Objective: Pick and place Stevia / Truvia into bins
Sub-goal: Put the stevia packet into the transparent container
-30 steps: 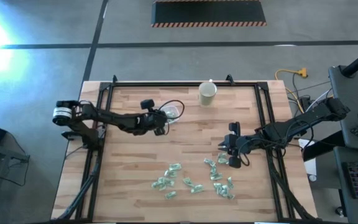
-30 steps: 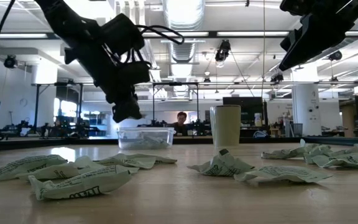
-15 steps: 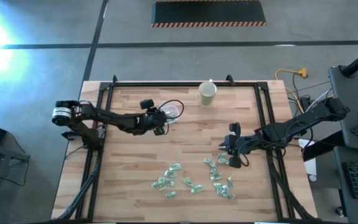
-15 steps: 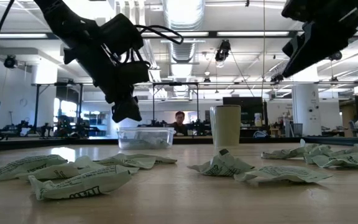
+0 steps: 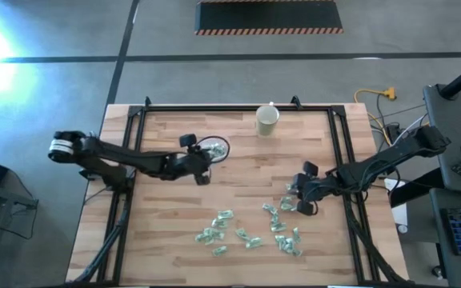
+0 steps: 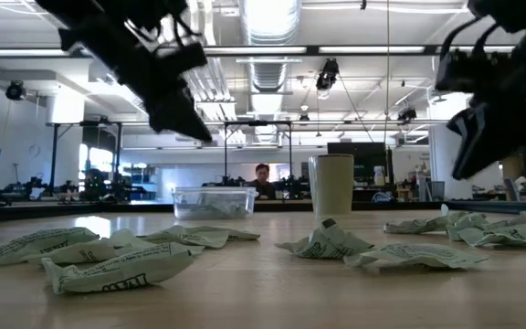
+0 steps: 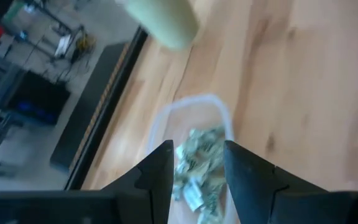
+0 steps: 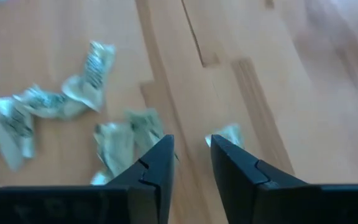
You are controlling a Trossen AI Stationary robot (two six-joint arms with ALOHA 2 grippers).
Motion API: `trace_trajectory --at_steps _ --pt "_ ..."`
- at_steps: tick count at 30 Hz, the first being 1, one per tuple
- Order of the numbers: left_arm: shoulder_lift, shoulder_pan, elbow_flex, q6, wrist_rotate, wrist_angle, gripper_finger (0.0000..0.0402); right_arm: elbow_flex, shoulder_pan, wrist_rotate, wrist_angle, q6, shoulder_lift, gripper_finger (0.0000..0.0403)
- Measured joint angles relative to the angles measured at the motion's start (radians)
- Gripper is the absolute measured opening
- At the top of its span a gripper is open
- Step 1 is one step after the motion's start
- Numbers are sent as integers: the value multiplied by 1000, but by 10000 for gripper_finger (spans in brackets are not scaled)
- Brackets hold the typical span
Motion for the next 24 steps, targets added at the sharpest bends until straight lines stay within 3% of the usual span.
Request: trace_trajectory --at_steps 7,12,24 --pt "-104 -94 0 0 0 6 123 -53 0 35 20 10 0 133" --pt "-143 -144 0 0 0 6 123 -89 -1 54 127 -73 0 147" --pt "-152 -168 0 0 -2 6 123 -155 -31 71 181 -131 -1 139"
